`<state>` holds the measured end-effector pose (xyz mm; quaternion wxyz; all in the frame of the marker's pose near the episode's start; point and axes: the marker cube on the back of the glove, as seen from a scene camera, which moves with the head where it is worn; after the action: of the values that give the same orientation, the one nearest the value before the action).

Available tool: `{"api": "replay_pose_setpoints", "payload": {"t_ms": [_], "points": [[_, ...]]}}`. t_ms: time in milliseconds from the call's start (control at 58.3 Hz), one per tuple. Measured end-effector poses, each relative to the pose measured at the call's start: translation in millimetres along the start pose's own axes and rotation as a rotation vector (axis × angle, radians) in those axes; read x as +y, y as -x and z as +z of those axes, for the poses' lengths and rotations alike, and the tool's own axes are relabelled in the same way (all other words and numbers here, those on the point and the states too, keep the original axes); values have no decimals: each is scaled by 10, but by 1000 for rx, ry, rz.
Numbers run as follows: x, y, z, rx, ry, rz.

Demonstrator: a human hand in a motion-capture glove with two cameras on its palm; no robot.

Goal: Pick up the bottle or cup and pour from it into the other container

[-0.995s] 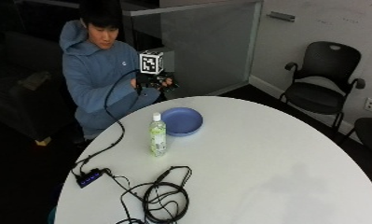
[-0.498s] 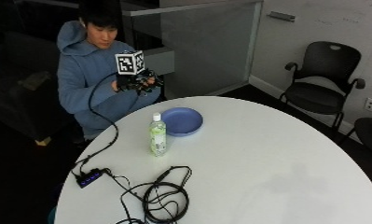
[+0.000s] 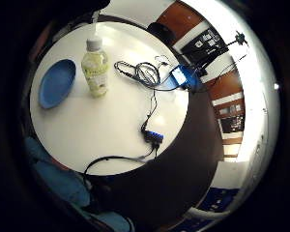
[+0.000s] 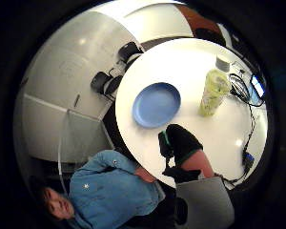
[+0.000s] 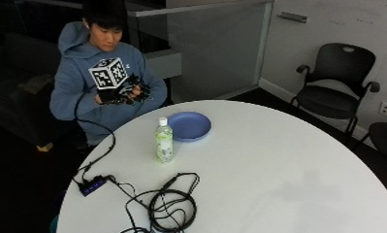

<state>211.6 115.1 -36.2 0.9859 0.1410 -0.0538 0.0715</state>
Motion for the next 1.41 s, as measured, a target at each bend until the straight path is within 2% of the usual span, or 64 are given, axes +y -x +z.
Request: {"api": "replay_pose_setpoints", "payload": {"t_ms": [326, 618, 909, 1407], "points": [[16, -515, -13, -140, -72, 14], [-74, -966, 404, -654, -95, 90], [-180, -1206, 747, -913, -142, 154], [-421, -1149, 1407, -1092, -57, 163]]}}
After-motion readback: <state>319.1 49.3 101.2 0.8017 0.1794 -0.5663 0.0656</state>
